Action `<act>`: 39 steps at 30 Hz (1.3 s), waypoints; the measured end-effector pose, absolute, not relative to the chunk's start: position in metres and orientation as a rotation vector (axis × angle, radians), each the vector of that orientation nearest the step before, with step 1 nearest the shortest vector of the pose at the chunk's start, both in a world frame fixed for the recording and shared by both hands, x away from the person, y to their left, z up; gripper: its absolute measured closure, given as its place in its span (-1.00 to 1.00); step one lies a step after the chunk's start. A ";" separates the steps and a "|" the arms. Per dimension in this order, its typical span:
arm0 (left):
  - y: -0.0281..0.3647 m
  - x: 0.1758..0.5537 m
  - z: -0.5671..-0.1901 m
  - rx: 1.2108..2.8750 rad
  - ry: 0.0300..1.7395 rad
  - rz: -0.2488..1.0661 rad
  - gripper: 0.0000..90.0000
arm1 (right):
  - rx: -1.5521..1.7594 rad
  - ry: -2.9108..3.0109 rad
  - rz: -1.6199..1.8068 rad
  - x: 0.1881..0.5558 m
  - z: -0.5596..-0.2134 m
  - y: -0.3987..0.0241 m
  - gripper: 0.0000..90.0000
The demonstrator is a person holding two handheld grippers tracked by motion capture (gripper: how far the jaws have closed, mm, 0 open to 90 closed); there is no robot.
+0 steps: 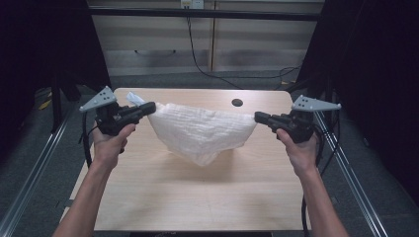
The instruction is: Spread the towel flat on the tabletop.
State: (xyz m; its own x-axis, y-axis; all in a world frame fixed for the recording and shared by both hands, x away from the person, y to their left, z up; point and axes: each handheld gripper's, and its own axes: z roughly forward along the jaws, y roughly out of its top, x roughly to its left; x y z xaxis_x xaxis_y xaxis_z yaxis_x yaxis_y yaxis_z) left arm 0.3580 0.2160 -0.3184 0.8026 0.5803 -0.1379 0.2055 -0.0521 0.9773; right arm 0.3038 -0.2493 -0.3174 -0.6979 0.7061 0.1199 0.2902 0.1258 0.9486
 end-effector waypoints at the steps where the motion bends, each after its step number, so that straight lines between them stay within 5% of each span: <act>1: 0.215 0.358 -0.313 1.626 0.631 0.364 0.96 | 0.959 2.053 1.579 0.306 -0.312 -0.249 0.99; 22: 0.191 0.420 -0.296 1.676 0.706 0.413 0.96 | 1.056 1.998 1.538 0.374 -0.275 -0.255 0.99; 39: 0.208 0.377 -0.377 1.822 0.692 0.303 0.96 | 1.112 2.160 1.562 0.332 -0.380 -0.254 0.99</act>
